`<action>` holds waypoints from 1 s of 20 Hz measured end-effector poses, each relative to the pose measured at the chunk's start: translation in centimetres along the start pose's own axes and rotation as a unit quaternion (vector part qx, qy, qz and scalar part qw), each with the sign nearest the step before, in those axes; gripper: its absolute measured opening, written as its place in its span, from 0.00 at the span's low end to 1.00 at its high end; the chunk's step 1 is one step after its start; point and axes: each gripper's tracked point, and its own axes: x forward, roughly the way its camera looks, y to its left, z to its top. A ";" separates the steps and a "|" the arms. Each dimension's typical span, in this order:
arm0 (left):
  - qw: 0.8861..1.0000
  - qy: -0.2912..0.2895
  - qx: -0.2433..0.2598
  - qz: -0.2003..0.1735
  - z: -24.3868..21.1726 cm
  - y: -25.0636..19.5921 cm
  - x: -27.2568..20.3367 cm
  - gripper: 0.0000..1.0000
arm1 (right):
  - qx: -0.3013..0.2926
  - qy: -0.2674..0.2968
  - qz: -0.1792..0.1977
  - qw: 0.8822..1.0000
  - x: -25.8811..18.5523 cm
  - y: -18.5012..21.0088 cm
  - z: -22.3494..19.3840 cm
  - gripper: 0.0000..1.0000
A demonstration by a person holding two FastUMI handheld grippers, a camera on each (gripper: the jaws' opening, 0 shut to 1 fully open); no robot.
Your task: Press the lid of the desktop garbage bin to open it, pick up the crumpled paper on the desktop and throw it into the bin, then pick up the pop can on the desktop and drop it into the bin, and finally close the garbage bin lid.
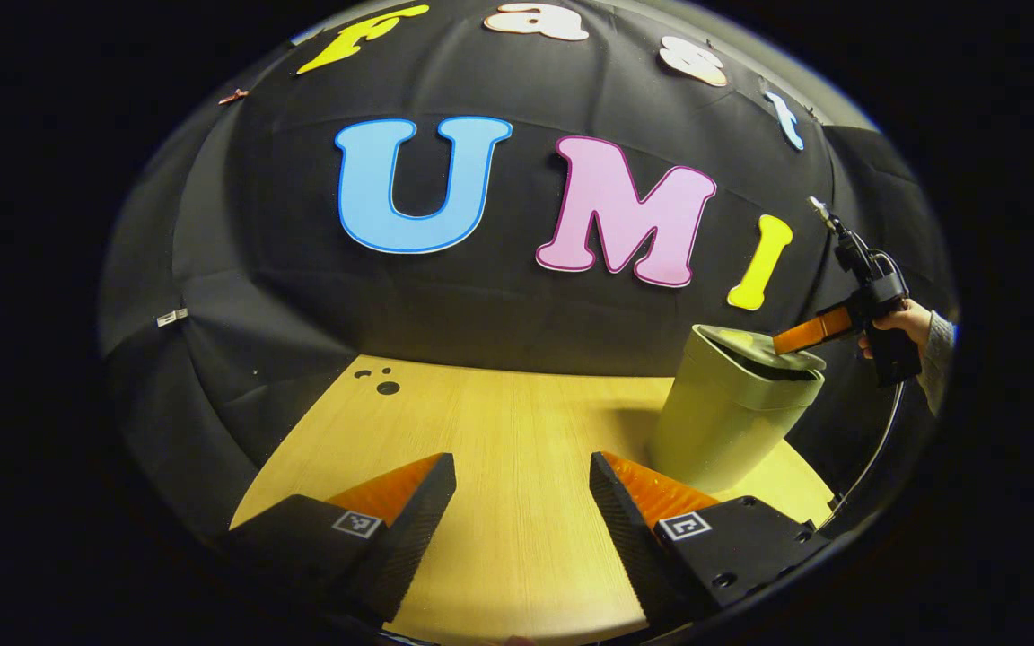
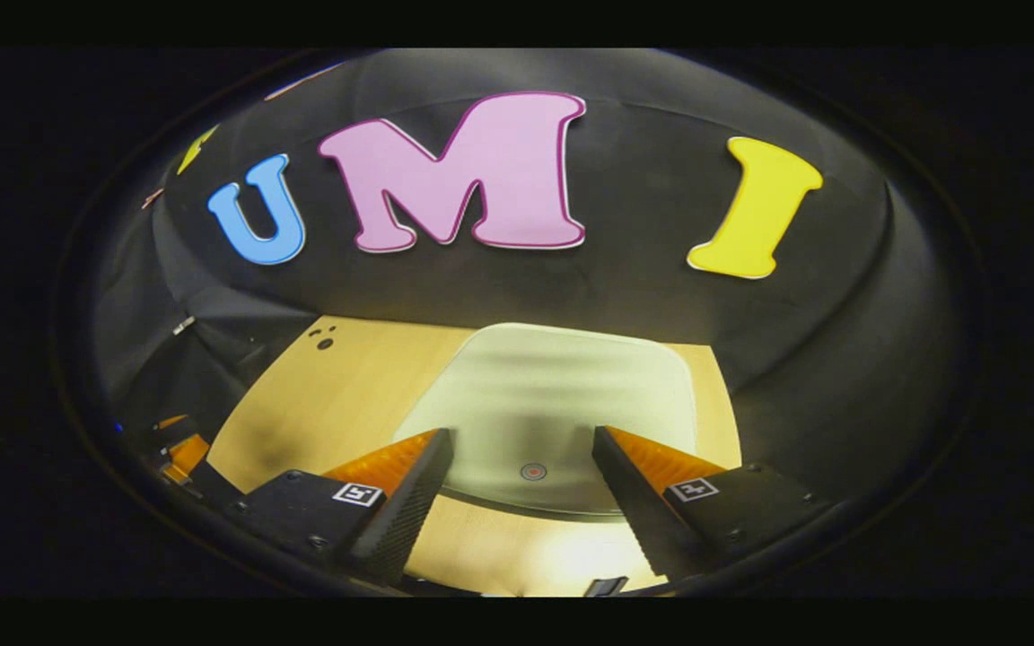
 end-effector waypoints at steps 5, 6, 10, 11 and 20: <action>1.000 0.002 0.001 0.001 -0.1 0.1 0.1 0.96 | -0.014 0.021 0.001 1.000 0.5 0.0 -1.2 1.00; 1.000 0.003 0.001 0.002 -0.2 0.2 0.1 0.96 | -0.012 0.026 0.002 1.000 0.5 -0.2 -1.3 0.99; 1.000 0.007 0.000 0.003 -0.2 0.3 0.4 0.96 | -0.013 0.016 0.005 1.000 0.6 -0.2 -1.3 1.00; 1.000 0.007 0.000 0.003 -0.2 0.2 0.6 0.96 | -0.013 0.016 0.008 1.000 0.8 -0.1 -1.7 1.00; 1.000 0.007 0.006 -0.009 0.1 -0.6 1.4 0.96 | -0.022 -0.020 0.021 0.999 0.7 0.3 -0.7 1.00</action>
